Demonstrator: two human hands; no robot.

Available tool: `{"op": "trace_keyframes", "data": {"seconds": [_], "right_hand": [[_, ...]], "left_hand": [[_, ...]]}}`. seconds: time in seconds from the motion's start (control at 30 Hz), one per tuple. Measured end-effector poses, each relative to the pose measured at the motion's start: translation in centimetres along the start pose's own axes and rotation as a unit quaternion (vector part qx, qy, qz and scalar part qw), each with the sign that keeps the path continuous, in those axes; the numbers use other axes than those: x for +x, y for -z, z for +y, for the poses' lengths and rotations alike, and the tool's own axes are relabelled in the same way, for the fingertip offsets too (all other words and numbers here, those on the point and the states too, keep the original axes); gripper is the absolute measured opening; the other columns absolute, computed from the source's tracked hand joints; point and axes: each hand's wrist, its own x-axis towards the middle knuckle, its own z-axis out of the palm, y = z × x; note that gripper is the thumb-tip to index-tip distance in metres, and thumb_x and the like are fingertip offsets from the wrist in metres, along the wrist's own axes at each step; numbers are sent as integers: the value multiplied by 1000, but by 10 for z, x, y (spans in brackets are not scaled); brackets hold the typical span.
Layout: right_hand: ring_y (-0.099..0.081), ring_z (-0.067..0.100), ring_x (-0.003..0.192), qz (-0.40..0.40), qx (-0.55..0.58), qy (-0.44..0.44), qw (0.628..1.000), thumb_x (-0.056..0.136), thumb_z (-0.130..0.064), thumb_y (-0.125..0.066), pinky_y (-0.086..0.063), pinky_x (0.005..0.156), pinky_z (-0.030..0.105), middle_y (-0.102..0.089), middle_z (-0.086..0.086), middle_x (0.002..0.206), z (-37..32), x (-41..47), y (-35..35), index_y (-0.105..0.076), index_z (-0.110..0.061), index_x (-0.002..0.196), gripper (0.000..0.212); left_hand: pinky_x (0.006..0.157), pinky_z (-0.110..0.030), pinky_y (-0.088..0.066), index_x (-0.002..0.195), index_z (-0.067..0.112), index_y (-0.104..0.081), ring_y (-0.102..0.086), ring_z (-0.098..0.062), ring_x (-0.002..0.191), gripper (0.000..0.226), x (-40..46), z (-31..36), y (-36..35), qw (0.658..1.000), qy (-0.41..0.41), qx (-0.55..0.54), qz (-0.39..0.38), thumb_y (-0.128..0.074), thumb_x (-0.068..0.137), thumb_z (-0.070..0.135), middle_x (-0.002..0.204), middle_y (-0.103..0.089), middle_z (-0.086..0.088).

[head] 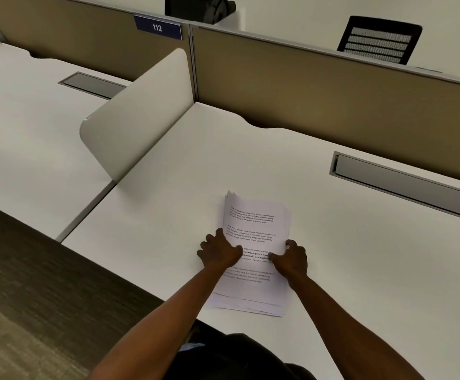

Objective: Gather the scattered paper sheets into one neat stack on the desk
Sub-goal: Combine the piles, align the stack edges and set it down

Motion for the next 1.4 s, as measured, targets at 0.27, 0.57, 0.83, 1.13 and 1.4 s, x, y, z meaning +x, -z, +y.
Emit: {"op": "trace_keyframes", "data": {"seconds": [0.27, 0.57, 0.83, 1.13, 1.4], "right_hand": [[-52, 33, 122, 2, -19, 14, 1000, 75, -14, -74, -46, 99, 37, -47, 18, 134, 3, -1, -2, -40, -9, 142, 76], [-52, 34, 120, 14, -37, 26, 999, 74, -14, -72, -47, 99, 39, -48, 19, 132, 4, 0, -5, -41, -9, 141, 74], [-51, 35, 120, 14, -44, 31, 998, 74, -13, -71, -46, 99, 39, -47, 19, 131, 5, 1, -5, -41, -8, 140, 73], [-51, 33, 119, 7, -23, 39, 999, 74, -14, -69, -46, 98, 37, -46, 18, 131, 9, 0, -4, -41, -9, 140, 72], [-54, 33, 119, 0, 7, 40, 999, 77, -32, -72, -49, 100, 45, -50, 17, 134, 14, 6, -5, -43, -10, 139, 72]], "left_hand": [[107, -49, -33, 146, 29, -25, -48, -37, 124, 82, 4, 2, 1, 996, 18, -83, 5, -68, 78, 44, 133, -50, -16], [98, -44, -53, 137, 17, -39, -62, -31, 111, 74, 19, -4, 15, 932, 78, -351, -52, -79, 77, 31, 126, -62, -12], [91, -47, -56, 117, -3, -62, -66, -38, 104, 52, 35, -5, 25, 911, 132, -384, -75, -81, 78, 26, 115, -67, -20], [74, -31, -52, 129, 12, -44, -63, -26, 90, 36, -3, 11, 13, 969, -55, -242, -18, -51, 94, 10, 117, -65, -13], [73, -37, -56, 138, 22, -37, -68, -33, 91, 53, -36, 35, 3, 978, -179, -81, 64, -49, 89, 9, 107, -68, -12]]}}
